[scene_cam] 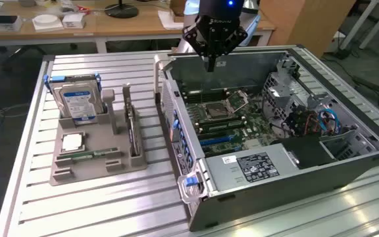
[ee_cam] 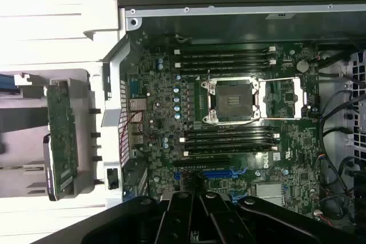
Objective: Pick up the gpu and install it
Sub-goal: 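Reach for the gpu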
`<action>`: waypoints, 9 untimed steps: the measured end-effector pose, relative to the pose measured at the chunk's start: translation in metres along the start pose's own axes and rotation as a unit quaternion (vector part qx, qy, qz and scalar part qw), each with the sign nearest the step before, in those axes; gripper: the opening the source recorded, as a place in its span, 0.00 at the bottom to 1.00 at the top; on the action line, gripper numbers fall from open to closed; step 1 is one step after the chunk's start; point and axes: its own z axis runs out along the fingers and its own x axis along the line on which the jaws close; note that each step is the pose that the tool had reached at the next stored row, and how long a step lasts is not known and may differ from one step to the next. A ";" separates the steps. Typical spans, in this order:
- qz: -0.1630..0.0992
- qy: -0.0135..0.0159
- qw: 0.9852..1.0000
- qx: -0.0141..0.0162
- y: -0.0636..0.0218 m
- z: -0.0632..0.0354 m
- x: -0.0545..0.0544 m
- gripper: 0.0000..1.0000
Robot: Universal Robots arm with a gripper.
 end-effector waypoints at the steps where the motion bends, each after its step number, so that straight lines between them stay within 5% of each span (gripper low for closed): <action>1: 0.000 0.000 1.000 0.000 0.0000 0.0000 0.000 0.10; 9: 0.000 0.000 1.000 0.000 -0.0003 -0.0001 0.003 0.10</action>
